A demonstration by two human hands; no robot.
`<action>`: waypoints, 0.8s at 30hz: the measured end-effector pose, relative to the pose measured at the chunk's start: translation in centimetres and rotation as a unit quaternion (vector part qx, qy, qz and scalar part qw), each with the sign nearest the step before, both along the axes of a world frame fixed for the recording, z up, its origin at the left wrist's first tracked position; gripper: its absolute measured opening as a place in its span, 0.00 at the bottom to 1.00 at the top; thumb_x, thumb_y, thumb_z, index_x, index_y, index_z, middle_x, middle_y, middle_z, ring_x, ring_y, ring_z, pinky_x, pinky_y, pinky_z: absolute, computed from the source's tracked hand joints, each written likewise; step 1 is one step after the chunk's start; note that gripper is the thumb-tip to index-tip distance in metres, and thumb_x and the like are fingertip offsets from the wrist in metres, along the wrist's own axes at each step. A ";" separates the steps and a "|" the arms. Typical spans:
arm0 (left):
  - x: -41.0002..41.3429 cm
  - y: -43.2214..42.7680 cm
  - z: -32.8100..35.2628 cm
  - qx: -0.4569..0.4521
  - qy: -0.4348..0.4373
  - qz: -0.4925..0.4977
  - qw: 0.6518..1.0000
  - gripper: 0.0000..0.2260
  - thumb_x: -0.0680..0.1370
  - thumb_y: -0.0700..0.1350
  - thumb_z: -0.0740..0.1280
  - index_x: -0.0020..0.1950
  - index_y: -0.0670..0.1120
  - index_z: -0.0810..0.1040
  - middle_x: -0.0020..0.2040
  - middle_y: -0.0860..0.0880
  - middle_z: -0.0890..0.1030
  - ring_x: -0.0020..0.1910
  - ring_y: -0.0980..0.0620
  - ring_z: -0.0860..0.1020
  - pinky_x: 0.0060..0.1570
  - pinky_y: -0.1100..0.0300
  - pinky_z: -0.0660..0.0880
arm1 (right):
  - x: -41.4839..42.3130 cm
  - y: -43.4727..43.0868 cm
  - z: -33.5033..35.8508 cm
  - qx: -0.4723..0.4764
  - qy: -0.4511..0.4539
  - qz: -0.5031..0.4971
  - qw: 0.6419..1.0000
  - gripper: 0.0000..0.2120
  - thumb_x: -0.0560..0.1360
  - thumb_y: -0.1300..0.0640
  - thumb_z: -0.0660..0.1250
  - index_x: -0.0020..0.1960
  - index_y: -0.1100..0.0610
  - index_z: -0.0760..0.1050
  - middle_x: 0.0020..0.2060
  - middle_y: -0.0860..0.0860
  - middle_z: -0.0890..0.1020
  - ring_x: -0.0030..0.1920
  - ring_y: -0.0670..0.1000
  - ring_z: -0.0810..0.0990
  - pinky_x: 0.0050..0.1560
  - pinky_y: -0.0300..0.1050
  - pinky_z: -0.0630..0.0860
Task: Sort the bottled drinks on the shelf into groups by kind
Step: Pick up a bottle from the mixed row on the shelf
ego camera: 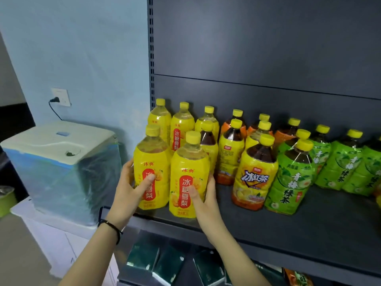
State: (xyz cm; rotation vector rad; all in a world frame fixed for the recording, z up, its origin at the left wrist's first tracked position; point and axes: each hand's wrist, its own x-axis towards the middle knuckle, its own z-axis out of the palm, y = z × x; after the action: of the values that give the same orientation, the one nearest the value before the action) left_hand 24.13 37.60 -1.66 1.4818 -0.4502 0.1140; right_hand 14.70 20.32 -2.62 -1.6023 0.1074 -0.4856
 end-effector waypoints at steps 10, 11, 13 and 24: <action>8.6 1.9 -1.1 0.022 0.012 -0.006 1.000 0.35 0.64 0.70 0.70 0.67 0.61 0.69 0.65 0.48 0.75 0.61 0.51 0.77 0.57 0.48 0.78 | 7.3 2.8 -0.9 0.027 -0.027 0.014 0.999 0.40 0.62 0.25 0.65 0.69 0.28 0.51 0.73 0.40 0.62 0.71 0.43 0.66 0.69 0.47 0.69; 9.1 1.7 -1.1 0.025 0.013 -0.011 1.000 0.34 0.64 0.70 0.70 0.68 0.60 0.69 0.65 0.47 0.75 0.61 0.50 0.77 0.58 0.47 0.77 | 7.7 3.0 -0.9 0.030 -0.030 0.006 0.999 0.41 0.62 0.25 0.65 0.69 0.28 0.50 0.74 0.40 0.61 0.72 0.43 0.65 0.70 0.49 0.68; 10.6 1.3 -1.0 0.026 0.009 -0.024 0.999 0.34 0.65 0.69 0.70 0.68 0.59 0.69 0.65 0.46 0.74 0.62 0.49 0.77 0.58 0.44 0.77 | 8.6 3.1 -1.1 0.035 -0.033 -0.009 0.999 0.43 0.62 0.25 0.65 0.71 0.30 0.49 0.75 0.40 0.60 0.73 0.43 0.63 0.71 0.53 0.67; 17.4 0.5 -1.0 0.004 0.021 -0.090 0.996 0.38 0.62 0.69 0.71 0.68 0.57 0.70 0.60 0.50 0.80 0.58 0.51 0.79 0.55 0.48 0.79 | 16.9 4.0 -0.5 -0.009 -0.019 -0.221 0.975 0.40 0.66 0.24 0.59 0.73 0.30 0.45 0.76 0.42 0.56 0.75 0.48 0.58 0.72 0.58 0.64</action>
State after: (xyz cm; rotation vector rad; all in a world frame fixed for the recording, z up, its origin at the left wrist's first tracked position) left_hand 41.55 38.05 -2.61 1.4430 -0.5476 -0.0611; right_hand 31.60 24.34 -3.10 -1.5870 0.4389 -0.8622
